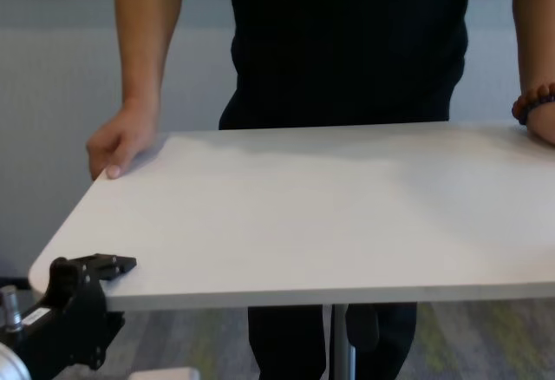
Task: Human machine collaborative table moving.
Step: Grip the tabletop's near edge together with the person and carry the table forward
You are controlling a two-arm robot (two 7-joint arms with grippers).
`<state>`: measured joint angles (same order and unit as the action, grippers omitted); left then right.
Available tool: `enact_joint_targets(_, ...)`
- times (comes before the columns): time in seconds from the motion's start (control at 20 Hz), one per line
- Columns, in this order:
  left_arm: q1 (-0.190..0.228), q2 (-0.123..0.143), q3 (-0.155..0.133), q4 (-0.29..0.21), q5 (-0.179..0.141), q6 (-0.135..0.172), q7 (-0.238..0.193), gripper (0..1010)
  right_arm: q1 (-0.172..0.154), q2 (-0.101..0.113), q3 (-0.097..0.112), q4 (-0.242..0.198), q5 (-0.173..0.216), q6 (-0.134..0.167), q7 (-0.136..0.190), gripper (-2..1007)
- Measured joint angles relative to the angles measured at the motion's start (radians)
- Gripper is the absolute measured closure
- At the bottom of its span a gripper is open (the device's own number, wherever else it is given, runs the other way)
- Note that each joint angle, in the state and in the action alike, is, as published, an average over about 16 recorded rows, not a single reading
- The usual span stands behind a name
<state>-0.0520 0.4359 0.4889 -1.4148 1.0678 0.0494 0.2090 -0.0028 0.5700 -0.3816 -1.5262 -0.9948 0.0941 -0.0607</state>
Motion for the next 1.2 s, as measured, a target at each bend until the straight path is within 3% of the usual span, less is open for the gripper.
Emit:
enact_joint_targets(0.45, -0.09, -0.047, 0.027, 0.093, 0.003, 0.008, 0.007, 708, 0.11, -0.028, -0.013, 0.127, -0.001, -0.058, 0.0, 726)
enact_joint_targets(1.2, -0.25, -0.145, 0.088, 0.311, 0.014, 0.013, 0.062, 708, 0.296, -0.094, -0.067, 0.386, 0.036, -0.156, -0.048, 726)
